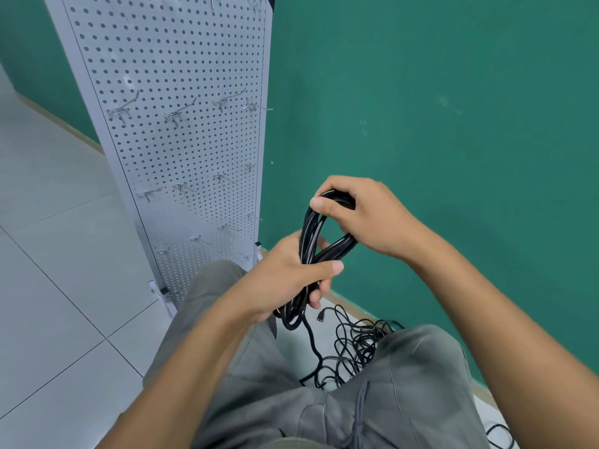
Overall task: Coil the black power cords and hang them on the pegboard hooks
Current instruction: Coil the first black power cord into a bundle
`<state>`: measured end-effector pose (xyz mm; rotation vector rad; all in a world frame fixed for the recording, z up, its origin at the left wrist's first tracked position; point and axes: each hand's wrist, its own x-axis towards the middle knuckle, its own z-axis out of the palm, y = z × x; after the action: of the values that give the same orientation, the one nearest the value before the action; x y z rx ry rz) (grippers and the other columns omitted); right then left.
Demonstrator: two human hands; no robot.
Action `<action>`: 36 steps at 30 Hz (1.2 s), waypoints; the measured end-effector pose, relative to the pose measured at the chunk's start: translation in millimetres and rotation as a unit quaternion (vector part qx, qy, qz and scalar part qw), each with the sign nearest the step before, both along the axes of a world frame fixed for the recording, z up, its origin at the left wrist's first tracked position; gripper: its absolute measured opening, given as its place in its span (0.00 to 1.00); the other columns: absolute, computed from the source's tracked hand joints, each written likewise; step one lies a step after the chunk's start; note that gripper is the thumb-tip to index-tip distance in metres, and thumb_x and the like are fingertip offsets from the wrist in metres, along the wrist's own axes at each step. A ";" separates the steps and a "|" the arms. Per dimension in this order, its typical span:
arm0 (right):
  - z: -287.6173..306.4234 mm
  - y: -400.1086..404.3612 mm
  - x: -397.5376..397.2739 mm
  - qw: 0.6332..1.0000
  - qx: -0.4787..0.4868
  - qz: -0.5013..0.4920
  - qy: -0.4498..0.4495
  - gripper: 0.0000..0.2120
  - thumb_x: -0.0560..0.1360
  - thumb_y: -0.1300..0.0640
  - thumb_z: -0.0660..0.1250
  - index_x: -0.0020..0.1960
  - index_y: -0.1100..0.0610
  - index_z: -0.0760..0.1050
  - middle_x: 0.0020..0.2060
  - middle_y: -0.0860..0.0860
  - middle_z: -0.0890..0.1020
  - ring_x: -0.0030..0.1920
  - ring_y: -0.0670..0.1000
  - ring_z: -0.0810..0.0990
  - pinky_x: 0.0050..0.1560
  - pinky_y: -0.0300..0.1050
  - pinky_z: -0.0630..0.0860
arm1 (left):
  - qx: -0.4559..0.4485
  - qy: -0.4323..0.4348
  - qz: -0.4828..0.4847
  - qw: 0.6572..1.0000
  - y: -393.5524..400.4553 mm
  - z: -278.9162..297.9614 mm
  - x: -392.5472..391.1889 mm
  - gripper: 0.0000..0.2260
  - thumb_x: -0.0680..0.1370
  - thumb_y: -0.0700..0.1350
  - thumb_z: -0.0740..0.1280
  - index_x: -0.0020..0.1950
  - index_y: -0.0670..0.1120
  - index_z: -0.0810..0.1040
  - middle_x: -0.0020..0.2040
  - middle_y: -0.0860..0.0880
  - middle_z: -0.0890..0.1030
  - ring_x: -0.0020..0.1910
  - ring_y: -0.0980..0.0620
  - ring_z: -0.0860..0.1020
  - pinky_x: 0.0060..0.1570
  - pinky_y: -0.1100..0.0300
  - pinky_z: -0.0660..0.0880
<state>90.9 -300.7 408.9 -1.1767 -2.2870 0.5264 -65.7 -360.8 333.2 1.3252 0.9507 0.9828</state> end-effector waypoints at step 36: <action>12.3 -4.5 -17.6 0.975 -0.118 0.022 0.188 0.16 0.81 0.57 0.68 0.34 0.55 0.79 0.23 0.43 0.69 0.21 0.48 0.69 0.33 0.52 0.71 | -0.009 -0.065 -0.159 0.985 0.9 4.0 -15.4 0.07 0.82 0.43 0.66 0.48 0.46 0.84 0.52 0.41 0.87 0.54 0.41 0.86 0.60 0.50 0.80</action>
<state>73.4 -305.2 421.1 -1.0281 -1.9669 0.9710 -81.1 -360.0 337.3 1.3318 0.6217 0.8009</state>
